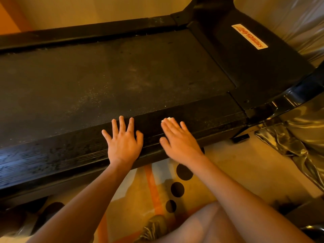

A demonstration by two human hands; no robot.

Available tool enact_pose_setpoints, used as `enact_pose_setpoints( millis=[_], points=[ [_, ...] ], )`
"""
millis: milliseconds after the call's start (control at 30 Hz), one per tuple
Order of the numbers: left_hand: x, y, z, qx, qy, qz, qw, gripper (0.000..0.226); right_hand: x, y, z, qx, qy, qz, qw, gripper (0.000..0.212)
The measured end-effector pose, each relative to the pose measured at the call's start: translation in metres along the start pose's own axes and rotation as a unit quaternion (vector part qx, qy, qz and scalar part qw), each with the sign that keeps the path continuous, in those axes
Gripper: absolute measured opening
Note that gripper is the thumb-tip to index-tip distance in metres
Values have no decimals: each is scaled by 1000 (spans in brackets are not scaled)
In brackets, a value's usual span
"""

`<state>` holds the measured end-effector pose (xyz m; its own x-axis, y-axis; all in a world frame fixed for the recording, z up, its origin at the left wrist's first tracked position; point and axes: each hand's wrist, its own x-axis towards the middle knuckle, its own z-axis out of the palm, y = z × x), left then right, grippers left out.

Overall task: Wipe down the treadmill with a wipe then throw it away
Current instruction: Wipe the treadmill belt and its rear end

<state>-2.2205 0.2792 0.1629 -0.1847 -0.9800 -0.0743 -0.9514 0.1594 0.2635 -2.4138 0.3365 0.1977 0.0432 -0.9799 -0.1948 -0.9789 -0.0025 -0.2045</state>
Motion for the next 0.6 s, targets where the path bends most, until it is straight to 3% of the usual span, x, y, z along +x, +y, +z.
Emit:
enact_pose_setpoints(
  millis=[133, 300, 467, 600],
  points=[
    [0, 0, -1, -5, 4, 4, 1000, 62, 3, 10, -12, 4, 6, 62, 998, 69],
    [0, 0, -1, -1, 2, 1, 1000, 62, -16, -14, 0, -2, -19, -12, 1000, 71],
    [1, 0, -1, -3, 4, 5, 1000, 62, -1, 12, -6, -2, 8, 80, 997, 72],
    [0, 0, -1, -3, 1, 2, 1000, 63, -32, -19, 9, 0, -25, -34, 999, 72]
  ],
)
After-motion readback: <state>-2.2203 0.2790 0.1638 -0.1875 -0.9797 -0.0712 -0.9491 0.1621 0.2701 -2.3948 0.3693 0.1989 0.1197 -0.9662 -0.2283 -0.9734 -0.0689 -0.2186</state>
